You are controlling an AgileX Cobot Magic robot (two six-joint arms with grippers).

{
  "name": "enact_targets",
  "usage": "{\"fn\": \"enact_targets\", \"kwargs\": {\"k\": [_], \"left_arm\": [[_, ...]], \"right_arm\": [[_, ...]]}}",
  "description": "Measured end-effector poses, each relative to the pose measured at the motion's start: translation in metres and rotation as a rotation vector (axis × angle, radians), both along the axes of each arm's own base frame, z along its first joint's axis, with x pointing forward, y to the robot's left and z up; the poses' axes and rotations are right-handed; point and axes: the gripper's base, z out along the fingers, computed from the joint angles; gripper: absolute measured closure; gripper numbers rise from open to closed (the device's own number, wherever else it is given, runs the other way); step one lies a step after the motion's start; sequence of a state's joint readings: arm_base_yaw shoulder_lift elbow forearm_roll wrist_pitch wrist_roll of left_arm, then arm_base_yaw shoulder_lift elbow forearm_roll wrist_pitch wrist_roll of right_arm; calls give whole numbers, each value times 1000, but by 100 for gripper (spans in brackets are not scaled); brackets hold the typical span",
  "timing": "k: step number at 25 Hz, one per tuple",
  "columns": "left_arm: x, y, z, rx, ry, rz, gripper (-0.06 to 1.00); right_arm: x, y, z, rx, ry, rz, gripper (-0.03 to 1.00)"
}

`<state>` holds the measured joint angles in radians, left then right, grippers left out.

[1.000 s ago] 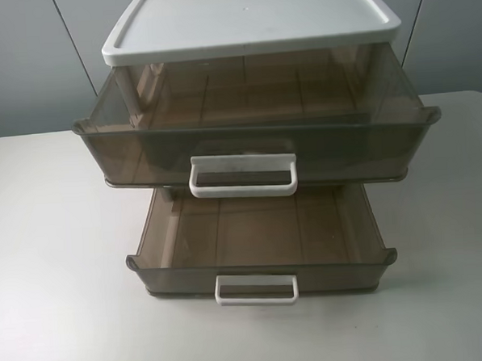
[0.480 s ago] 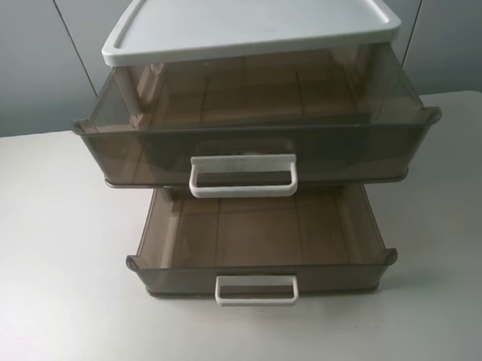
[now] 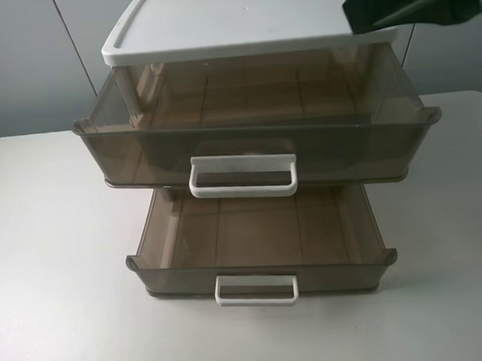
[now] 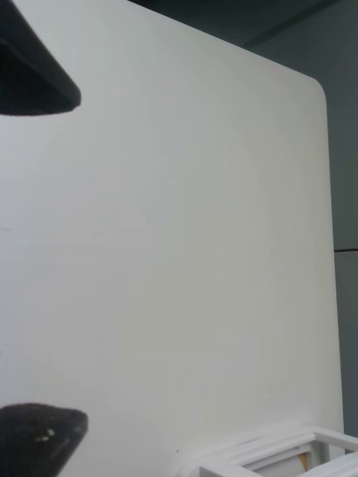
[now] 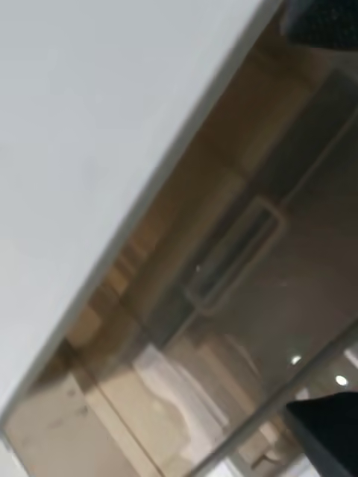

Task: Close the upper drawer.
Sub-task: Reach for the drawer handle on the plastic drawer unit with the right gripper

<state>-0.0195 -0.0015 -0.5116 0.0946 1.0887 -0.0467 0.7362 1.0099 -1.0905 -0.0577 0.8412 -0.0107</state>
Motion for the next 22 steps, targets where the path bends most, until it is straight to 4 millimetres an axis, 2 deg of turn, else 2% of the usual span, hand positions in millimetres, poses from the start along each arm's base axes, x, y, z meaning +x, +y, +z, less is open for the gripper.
{"fn": "enact_targets", "kwargs": {"k": [4, 8, 14, 22], "left_arm": [[0, 0, 0, 0, 0, 0, 20], [0, 0, 0, 2, 0, -1, 20], [0, 0, 0, 4, 0, -2, 20], [0, 0, 0, 4, 0, -2, 20]], "right_arm": [[-6, 39, -5, -95, -7, 208, 27], [-19, 65, -13, -169, -19, 374, 27], [-33, 88, -27, -216, 12, 518, 27], [-23, 112, -68, -374, 155, 567, 27]]}}
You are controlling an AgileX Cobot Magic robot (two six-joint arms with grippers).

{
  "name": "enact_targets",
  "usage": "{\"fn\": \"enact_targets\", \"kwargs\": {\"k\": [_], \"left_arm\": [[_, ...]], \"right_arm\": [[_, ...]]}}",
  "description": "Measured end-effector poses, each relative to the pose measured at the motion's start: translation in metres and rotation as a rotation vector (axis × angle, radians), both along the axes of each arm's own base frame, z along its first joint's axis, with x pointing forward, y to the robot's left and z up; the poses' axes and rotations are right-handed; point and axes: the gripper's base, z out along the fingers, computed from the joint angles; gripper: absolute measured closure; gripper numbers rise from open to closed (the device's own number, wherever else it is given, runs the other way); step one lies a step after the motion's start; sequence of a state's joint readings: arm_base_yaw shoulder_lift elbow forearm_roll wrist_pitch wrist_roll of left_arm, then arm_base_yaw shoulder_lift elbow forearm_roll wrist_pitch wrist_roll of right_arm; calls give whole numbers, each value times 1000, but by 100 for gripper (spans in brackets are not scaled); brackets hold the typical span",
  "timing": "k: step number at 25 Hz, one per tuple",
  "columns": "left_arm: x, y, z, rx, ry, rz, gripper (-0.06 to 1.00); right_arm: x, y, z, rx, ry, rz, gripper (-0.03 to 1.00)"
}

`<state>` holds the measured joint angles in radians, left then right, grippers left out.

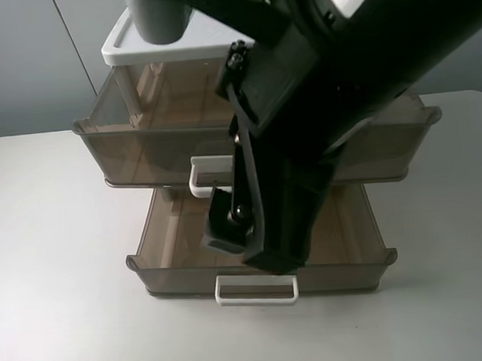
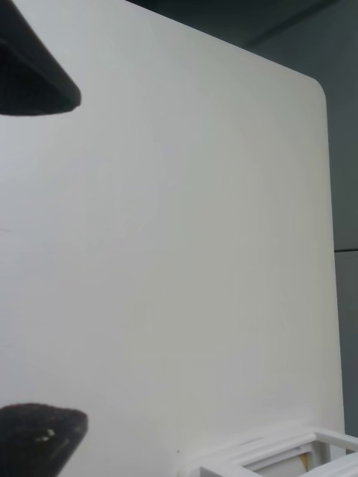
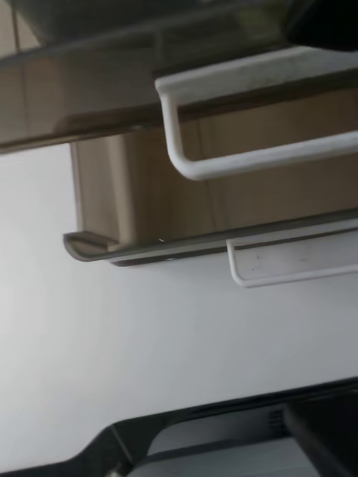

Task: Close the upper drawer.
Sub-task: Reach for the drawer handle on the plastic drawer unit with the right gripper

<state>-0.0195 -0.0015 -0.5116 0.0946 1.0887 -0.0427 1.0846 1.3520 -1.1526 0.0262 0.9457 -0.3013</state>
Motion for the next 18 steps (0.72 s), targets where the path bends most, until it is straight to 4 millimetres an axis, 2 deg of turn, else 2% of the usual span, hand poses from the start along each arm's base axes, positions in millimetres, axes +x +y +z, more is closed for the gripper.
{"fn": "enact_targets", "kwargs": {"k": [9, 18], "left_arm": [[0, 0, 0, 0, 0, 0, 20], [0, 0, 0, 0, 0, 0, 20]], "right_arm": [[2, 12, -26, -117, 76, 79, 27], [11, 15, -40, -214, 12, 128, 27]]}}
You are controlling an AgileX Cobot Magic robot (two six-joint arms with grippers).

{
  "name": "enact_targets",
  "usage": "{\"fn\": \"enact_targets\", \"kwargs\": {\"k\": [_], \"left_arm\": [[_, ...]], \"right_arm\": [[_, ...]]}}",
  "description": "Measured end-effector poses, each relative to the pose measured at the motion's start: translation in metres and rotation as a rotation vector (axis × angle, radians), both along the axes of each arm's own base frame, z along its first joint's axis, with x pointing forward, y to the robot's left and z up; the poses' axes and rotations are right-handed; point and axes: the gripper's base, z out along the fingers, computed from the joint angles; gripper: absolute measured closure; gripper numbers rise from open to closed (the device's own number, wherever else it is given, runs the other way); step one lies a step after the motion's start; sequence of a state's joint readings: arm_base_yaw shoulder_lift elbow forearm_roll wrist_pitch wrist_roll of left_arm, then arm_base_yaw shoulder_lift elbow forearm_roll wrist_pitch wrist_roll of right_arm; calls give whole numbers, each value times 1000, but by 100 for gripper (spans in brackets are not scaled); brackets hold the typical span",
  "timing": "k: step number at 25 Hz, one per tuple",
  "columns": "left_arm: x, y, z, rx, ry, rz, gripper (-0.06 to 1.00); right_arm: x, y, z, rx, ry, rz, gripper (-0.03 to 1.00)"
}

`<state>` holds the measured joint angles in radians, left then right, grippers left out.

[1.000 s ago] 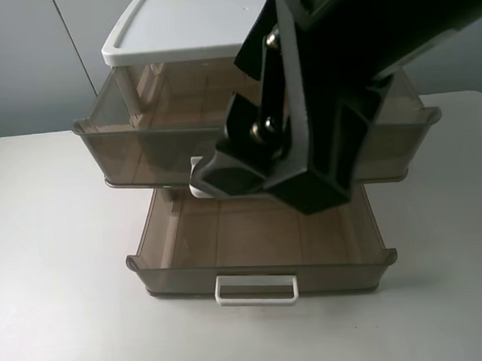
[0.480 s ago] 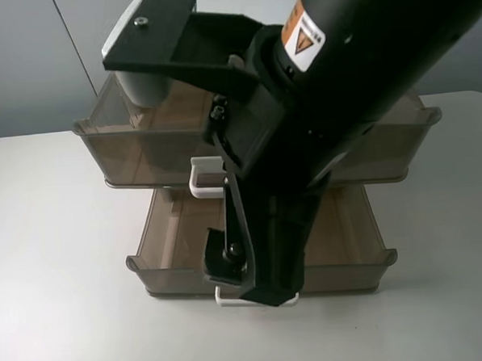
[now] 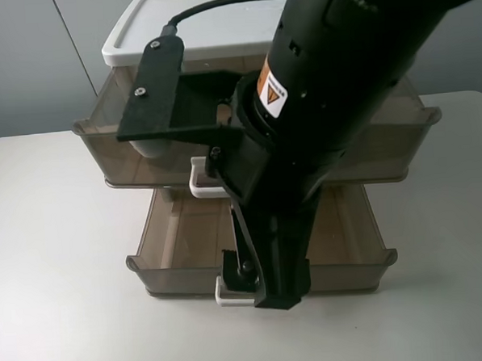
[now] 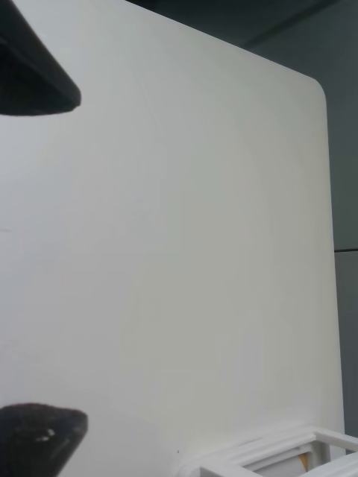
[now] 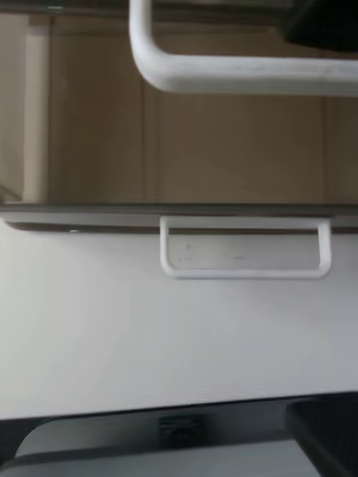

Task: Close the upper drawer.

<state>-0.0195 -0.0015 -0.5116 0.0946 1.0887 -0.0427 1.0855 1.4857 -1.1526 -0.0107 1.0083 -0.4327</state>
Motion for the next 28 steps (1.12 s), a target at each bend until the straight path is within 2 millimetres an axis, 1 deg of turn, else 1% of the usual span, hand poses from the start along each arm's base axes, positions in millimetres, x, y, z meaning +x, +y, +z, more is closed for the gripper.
{"fn": "enact_targets", "kwargs": {"k": [10, 15, 22, 28], "left_arm": [[0, 0, 0, 0, 0, 0, 20], [0, 0, 0, -2, 0, 1, 20], [0, 0, 0, -2, 0, 1, 20], [0, 0, 0, -2, 0, 1, 20]], "right_arm": [[11, 2, -1, -22, -133, 82, 27], [25, 2, -6, -33, -188, 79, 27], [43, 1, -8, -18, -263, 75, 27], [61, -2, -14, -36, -310, 62, 27]]}}
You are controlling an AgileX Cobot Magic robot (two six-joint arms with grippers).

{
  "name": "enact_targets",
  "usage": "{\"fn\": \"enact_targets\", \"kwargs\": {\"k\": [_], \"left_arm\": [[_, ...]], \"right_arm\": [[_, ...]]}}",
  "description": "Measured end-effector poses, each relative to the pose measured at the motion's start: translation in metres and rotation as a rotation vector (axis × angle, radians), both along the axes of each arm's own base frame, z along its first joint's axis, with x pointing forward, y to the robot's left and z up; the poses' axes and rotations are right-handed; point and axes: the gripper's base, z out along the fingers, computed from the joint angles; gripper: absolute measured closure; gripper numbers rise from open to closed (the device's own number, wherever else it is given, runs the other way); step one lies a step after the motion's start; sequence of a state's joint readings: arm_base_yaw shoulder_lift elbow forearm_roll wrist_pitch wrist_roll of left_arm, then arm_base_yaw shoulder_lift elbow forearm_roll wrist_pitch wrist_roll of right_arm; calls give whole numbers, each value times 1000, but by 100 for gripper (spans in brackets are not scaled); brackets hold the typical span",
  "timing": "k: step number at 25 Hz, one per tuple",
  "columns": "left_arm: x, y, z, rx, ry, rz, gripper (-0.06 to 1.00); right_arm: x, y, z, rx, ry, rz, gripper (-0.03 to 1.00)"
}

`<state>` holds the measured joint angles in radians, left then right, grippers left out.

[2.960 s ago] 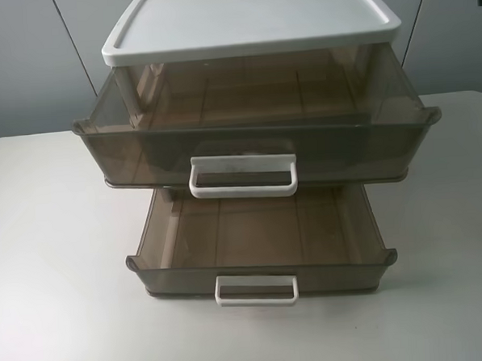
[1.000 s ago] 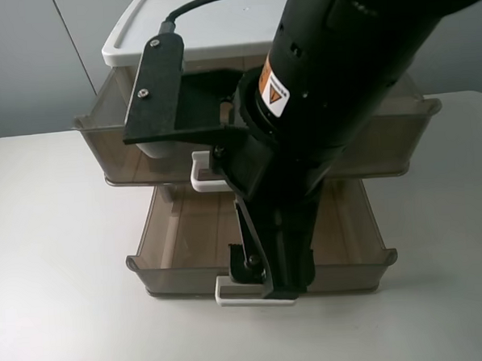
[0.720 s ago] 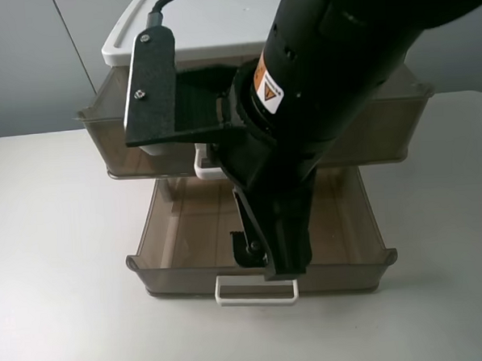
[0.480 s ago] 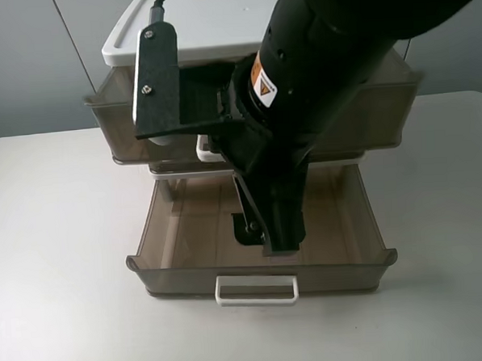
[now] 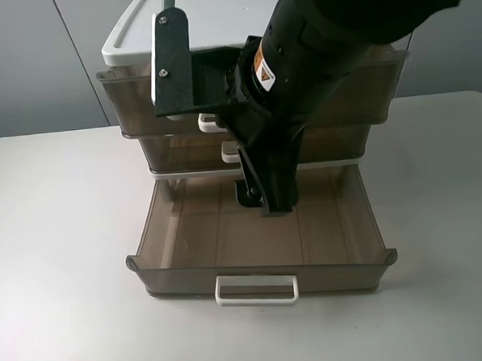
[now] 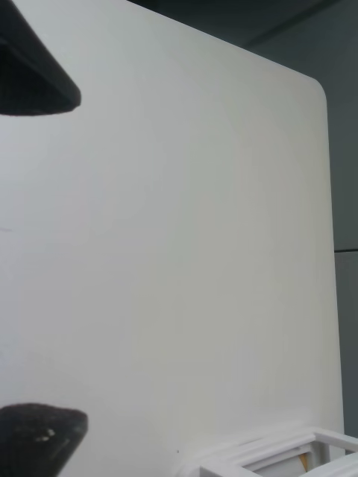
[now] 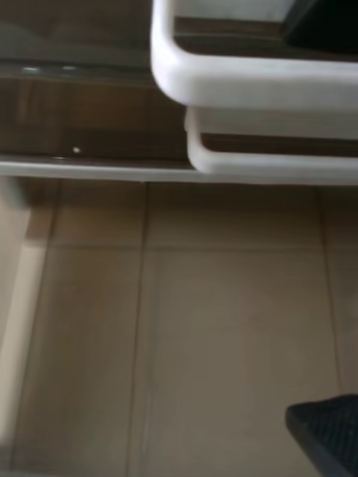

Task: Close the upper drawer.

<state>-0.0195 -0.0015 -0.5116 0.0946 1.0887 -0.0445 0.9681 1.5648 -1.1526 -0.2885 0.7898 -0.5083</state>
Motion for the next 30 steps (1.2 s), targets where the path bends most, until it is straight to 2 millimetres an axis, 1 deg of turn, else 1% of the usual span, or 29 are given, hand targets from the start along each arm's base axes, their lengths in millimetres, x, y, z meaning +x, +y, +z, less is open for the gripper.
{"fn": "enact_targets", "kwargs": {"k": [5, 9, 17, 20, 25, 30], "left_arm": [[0, 0, 0, 0, 0, 0, 20], [0, 0, 0, 0, 0, 0, 20], [0, 0, 0, 0, 0, 0, 20], [0, 0, 0, 0, 0, 0, 20], [0, 0, 0, 0, 0, 0, 20], [0, 0, 0, 2, 0, 1, 20]], "right_arm": [[8, 1, 3, 0, -94, 40, 27], [13, 3, 3, 29, -122, 50, 27], [16, 6, 4, 62, -145, 61, 27], [21, 5, 5, 79, -162, 59, 27], [27, 6, 1, 89, -165, 54, 27], [28, 10, 0, 116, -178, 67, 27]]}}
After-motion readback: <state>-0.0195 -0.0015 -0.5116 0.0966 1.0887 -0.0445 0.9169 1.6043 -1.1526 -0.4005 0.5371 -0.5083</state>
